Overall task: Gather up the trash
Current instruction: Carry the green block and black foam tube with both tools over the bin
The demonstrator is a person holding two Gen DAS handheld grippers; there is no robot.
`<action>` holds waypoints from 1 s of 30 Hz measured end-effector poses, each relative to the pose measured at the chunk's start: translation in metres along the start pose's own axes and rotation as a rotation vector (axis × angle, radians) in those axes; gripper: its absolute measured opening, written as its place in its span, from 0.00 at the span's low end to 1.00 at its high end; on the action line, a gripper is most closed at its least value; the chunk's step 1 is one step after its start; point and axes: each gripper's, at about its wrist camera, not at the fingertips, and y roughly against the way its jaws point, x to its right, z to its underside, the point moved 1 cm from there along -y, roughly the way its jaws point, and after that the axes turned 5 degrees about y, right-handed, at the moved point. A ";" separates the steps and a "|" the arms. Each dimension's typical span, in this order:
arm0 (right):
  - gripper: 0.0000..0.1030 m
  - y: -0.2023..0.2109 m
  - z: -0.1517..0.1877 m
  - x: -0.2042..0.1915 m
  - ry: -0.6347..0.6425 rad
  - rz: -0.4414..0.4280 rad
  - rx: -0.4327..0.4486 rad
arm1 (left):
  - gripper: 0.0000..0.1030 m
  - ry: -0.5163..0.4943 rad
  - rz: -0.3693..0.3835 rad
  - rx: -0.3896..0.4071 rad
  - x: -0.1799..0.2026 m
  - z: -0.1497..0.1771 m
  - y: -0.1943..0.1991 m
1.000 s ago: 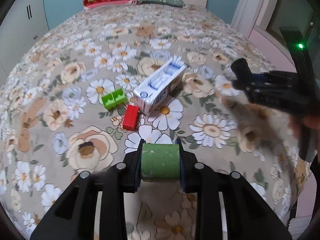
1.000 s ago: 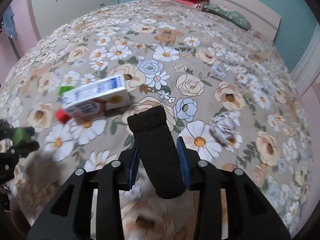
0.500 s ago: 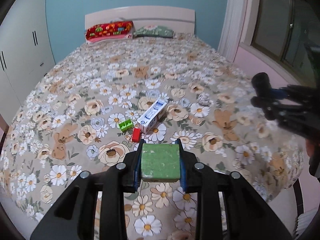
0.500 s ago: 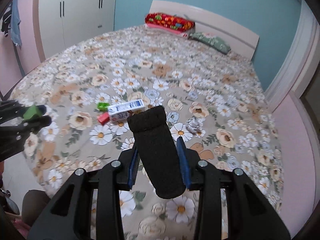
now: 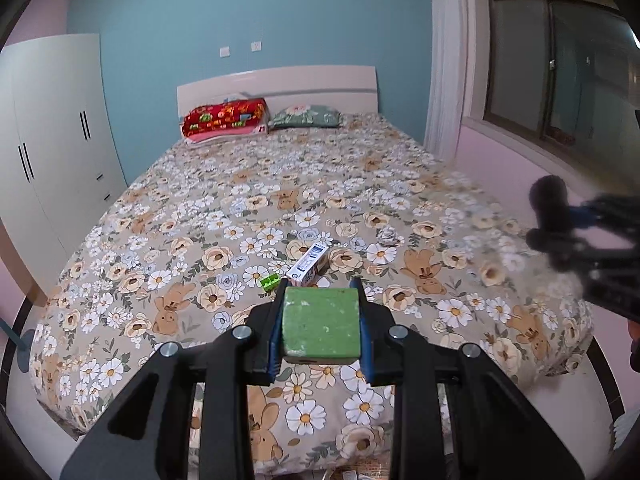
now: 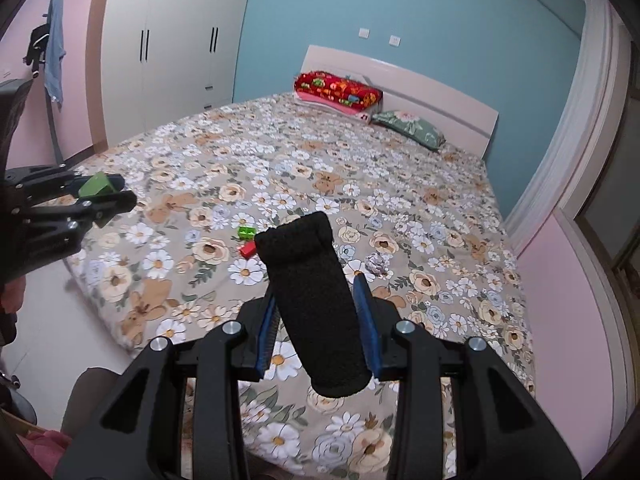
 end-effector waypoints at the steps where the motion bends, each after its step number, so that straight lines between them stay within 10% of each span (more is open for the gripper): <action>1: 0.36 0.007 0.002 -0.003 -0.001 -0.004 0.006 | 0.31 -0.008 -0.001 0.009 0.001 0.003 0.008; 15: 0.36 0.061 0.074 -0.053 -0.032 -0.034 0.013 | 0.31 -0.062 0.039 0.000 0.011 0.071 0.053; 30: 0.36 0.004 0.165 -0.099 -0.059 -0.136 -0.146 | 0.31 -0.065 0.026 -0.236 -0.003 0.175 -0.016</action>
